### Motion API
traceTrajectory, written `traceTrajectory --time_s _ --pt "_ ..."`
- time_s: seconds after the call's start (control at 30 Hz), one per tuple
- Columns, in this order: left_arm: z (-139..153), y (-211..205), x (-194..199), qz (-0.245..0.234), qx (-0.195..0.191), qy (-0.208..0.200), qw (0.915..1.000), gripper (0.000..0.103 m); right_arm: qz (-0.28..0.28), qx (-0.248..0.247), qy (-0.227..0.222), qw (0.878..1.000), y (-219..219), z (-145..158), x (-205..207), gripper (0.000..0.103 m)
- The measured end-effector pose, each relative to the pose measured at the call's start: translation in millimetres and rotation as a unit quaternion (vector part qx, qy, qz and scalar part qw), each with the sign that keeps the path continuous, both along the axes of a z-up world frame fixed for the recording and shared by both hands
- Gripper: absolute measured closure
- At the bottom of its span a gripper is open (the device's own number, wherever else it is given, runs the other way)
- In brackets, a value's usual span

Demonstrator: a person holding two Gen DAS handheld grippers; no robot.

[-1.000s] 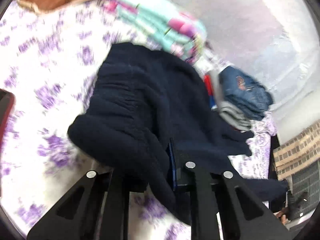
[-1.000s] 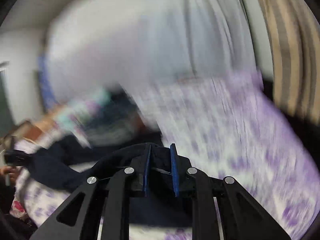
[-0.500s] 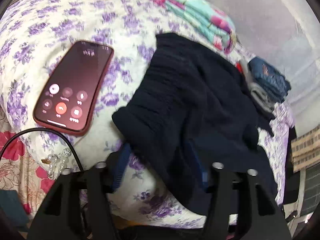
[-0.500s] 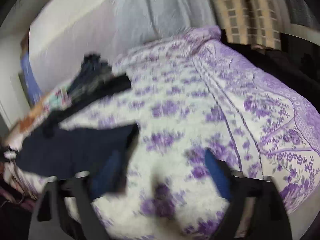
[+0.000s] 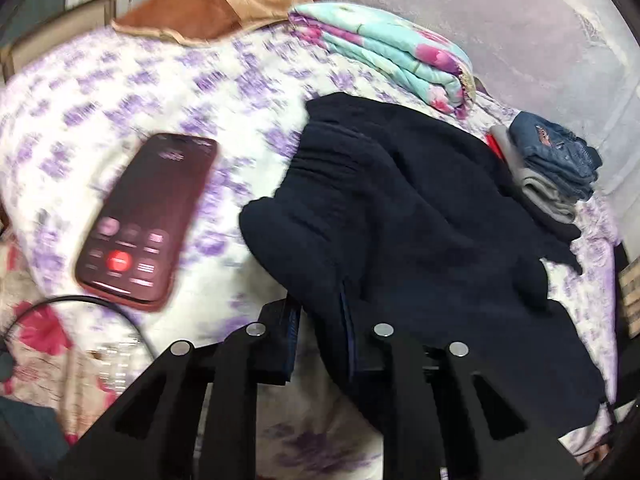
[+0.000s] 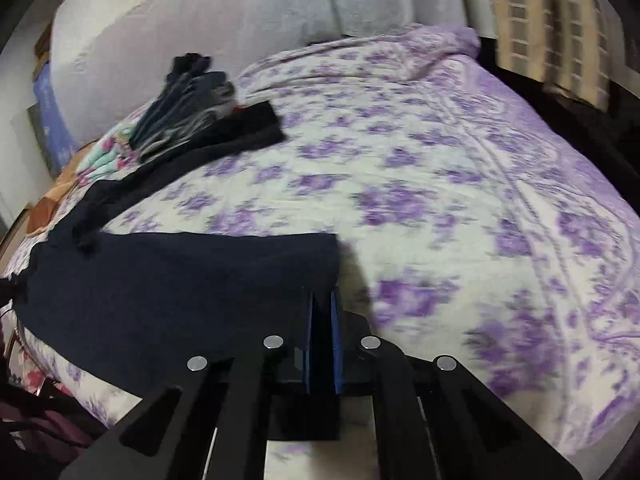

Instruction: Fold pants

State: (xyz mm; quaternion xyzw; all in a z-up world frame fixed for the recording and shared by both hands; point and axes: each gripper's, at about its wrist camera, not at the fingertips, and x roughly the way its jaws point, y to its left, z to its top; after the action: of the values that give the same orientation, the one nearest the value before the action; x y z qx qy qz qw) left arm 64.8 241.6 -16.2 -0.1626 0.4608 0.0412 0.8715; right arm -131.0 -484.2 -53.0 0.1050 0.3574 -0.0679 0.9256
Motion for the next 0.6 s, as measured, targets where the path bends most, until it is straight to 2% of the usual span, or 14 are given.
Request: traceTrajectory --time_s 0.07,0.1,0.13,0.17,0.2,0.23,0.3,0.37,0.47,0.53,0.6 --pt "-18 2 2 0.002 0.017 0.039 0.9991 0.079 -0.041 -0.030 0.052 0.997 -12 -17 7 0.100" --pt "-23 3 1 0.002 0.015 0.045 0.9989 0.079 -0.044 -0.005 0.055 0.997 -19 -26 5 0.100" --pt "-18 2 -4 0.006 0.025 0.036 0.9990 0.076 -0.050 0.008 0.039 0.998 -21 -24 1 0.096" --pt "-11 -1 -7 0.009 0.040 0.033 0.9986 0.068 -0.053 0.014 0.030 0.998 -22 -19 -1 0.087" --pt "5 -4 -12 0.015 0.057 0.017 0.9981 0.056 -0.057 0.009 0.020 0.998 -20 -10 -2 0.049" --pt "17 -6 -16 0.018 0.064 -0.004 0.9978 0.049 -0.064 -0.004 0.001 0.998 -17 1 -4 0.018" --pt "48 -7 -28 0.029 0.093 -0.056 0.9937 0.022 -0.054 -0.030 -0.066 0.996 -8 35 -2 0.013" --pt "78 -16 -33 0.040 0.117 -0.111 0.9861 0.013 -0.030 -0.041 -0.085 0.995 1 59 18 0.013" --pt "88 -42 -19 -0.007 0.101 -0.133 0.9859 0.011 0.006 -0.019 -0.101 0.995 9 82 68 0.013" --pt "71 -63 -3 -0.051 0.075 -0.112 0.9896 0.011 0.024 0.021 -0.091 0.995 15 84 116 0.013" --pt "48 -87 12 -0.096 0.051 -0.083 0.9905 0.011 0.024 0.072 -0.059 0.995 17 73 170 0.013"
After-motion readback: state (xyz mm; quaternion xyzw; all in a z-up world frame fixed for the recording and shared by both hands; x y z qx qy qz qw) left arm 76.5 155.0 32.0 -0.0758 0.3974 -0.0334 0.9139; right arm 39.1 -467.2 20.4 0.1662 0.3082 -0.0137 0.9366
